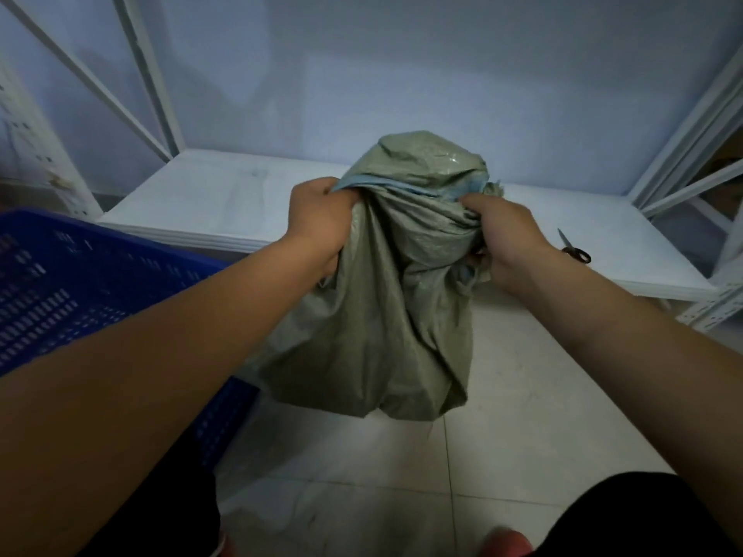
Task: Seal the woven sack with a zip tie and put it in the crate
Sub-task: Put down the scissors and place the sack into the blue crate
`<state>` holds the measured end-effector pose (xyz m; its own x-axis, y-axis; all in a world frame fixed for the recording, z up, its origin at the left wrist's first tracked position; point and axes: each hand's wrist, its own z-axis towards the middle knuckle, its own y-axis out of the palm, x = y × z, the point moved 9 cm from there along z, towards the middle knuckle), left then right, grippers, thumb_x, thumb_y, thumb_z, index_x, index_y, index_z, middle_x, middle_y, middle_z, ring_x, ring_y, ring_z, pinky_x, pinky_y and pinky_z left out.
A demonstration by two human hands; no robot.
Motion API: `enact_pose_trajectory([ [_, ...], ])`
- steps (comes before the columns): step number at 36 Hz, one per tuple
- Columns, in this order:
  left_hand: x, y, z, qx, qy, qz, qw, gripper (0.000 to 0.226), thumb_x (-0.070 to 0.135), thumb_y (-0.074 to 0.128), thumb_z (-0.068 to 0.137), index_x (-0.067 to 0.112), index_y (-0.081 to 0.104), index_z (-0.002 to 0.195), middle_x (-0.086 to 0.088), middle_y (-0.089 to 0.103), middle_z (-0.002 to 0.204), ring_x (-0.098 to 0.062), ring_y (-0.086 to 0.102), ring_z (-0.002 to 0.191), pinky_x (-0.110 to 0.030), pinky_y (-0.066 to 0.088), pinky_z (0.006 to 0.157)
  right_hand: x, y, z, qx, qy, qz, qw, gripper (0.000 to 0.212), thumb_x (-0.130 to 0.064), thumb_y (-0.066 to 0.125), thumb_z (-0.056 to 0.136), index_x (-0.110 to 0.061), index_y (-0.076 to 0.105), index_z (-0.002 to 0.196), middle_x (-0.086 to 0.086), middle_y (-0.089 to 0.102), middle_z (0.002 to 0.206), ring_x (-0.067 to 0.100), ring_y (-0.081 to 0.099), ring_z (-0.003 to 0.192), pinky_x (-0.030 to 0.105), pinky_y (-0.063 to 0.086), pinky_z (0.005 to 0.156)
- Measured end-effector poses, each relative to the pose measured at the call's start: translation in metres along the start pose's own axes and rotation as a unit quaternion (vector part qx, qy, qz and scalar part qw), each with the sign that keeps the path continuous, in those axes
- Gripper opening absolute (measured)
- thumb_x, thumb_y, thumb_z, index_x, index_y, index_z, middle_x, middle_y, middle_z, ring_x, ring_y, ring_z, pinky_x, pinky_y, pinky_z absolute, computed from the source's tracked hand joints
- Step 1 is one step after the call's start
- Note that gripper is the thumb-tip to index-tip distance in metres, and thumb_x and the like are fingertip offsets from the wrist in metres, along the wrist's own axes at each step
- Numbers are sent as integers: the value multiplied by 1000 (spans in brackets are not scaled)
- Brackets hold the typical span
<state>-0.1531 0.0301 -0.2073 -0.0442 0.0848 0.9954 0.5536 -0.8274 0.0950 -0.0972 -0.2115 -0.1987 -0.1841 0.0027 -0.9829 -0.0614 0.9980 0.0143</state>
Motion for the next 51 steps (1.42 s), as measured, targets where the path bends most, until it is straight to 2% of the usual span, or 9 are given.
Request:
enact_pose_trajectory([
  [4, 8, -4, 1, 11, 8, -26, 1000, 12, 6, 66, 79, 12, 63, 70, -11, 57, 72, -19, 52, 69, -33, 43, 64, 6, 4, -1, -21, 11, -35, 999, 27, -28, 64, 93, -13, 70, 115, 0, 69, 82, 8, 65, 51, 24, 54, 51],
  [7, 13, -3, 1, 8, 12, -49, 999, 22, 1, 66, 79, 13, 63, 61, -12, 56, 70, -21, 53, 68, -37, 45, 63, 14, 8, -4, -62, 32, -49, 996, 19, -30, 58, 95, -22, 69, 108, -4, 62, 79, 13, 58, 70, 33, 55, 69],
  [10, 28, 5, -6, -18, 41, -71, 996, 15, -4, 63, 81, 7, 65, 71, -15, 55, 72, -23, 52, 68, -37, 44, 62, 24, 11, -6, -109, 62, -14, 992, 15, -31, 52, 95, -30, 67, 98, -5, 59, 95, 16, 55, 89, 50, 51, 88],
  [15, 53, 20, -17, -64, 99, -111, 987, 28, -9, 56, 86, 9, 68, 67, -13, 61, 67, -23, 58, 64, -36, 49, 62, 36, 17, -11, -180, 91, -2, 979, 44, -49, 61, 82, -36, 69, 123, -2, 60, 139, 30, 57, 125, 75, 42, 95],
  [24, 73, 29, -20, -105, 124, -154, 975, 30, -10, 50, 91, 7, 70, 77, -13, 67, 77, -27, 63, 76, -40, 55, 74, 37, 39, -13, -181, 70, 43, 980, 35, -38, 45, 101, -17, 73, 99, 12, 74, 114, 33, 67, 111, 54, 49, 105],
  [29, 82, 14, -12, -82, 133, -177, 972, 29, -11, 49, 89, 6, 70, 79, -15, 66, 78, -28, 62, 75, -41, 55, 73, 22, 53, -15, -186, 38, 69, 979, 29, -33, 48, 103, -20, 73, 97, 1, 79, 94, 17, 74, 88, 32, 56, 87],
  [36, 83, -8, -3, -43, 129, -201, 970, 27, -12, 49, 88, 3, 71, 82, -16, 67, 77, -29, 63, 73, -41, 57, 70, 9, 64, -5, -154, 8, 123, 980, 43, -30, 60, 91, -7, 68, 126, 16, 73, 117, 32, 71, 109, 44, 57, 94],
  [43, 86, -26, 4, -1, 146, -157, 977, 30, -13, 51, 85, 7, 71, 74, -14, 65, 73, -25, 62, 71, -38, 55, 68, -11, 56, 14, -77, -67, 104, 989, 53, -32, 72, 70, -6, 72, 117, 20, 72, 118, 38, 69, 111, 63, 51, 99],
  [51, 87, -61, 10, 53, 167, -7, 984, 33, -3, 55, 82, 19, 76, 70, -13, 70, 80, -22, 64, 75, -42, 59, 71, -38, 64, 4, -39, -139, 120, 982, 11, -12, 66, 82, -16, 76, 82, 7, 78, 86, 27, 74, 86, 47, 60, 89],
])
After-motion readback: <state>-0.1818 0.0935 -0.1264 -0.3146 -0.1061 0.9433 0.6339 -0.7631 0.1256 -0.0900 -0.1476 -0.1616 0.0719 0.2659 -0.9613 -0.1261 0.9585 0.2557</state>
